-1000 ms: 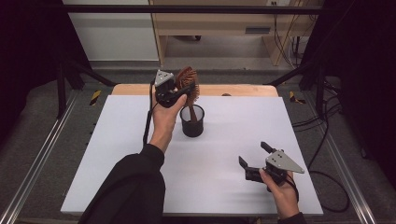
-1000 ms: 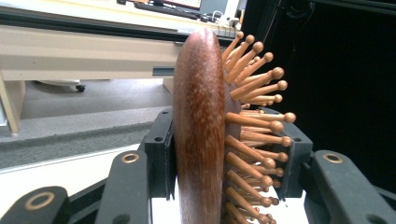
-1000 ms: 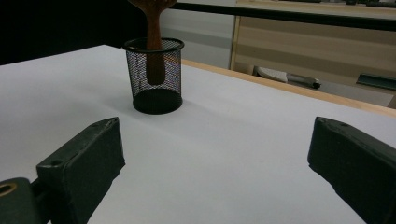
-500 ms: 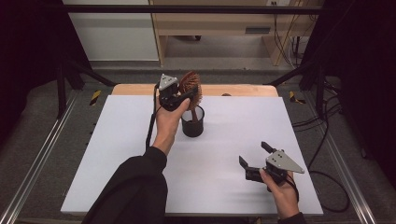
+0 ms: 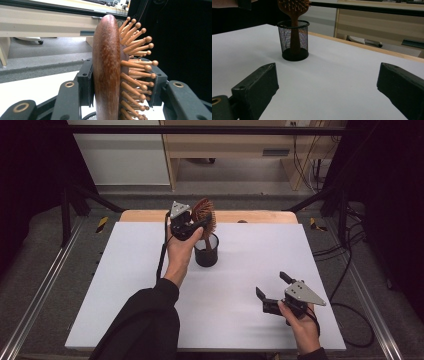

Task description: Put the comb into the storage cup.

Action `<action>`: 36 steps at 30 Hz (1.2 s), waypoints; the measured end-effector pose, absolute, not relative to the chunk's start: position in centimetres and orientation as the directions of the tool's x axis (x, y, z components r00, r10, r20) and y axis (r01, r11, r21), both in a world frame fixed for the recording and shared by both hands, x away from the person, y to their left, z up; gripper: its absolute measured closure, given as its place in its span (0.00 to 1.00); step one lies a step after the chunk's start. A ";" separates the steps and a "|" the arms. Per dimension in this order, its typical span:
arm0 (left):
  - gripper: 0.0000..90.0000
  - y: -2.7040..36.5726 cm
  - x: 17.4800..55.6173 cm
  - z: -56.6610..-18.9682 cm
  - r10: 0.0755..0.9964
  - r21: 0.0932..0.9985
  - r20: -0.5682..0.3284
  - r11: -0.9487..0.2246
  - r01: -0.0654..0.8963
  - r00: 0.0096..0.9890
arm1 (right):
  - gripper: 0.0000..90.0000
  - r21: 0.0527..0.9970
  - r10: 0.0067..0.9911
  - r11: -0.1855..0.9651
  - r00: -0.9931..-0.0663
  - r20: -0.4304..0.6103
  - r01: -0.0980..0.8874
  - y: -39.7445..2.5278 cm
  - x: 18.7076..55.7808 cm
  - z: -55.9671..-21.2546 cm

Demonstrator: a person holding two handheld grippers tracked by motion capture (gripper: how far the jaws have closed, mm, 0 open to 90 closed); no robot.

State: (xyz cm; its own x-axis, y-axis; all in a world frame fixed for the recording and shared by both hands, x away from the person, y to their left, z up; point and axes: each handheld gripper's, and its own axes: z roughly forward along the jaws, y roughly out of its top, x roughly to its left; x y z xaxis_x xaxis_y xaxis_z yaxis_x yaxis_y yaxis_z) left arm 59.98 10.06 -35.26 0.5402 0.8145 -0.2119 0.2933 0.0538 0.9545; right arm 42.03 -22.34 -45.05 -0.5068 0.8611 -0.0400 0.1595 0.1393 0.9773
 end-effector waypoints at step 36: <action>0.56 10.5 60.1 -36.1 0.805 0.944 -0.267 0.108 0.311 0.530 | 0.04 0.977 0.857 0.140 -0.513 -0.040 0.158 -22.3 42.0 -45.1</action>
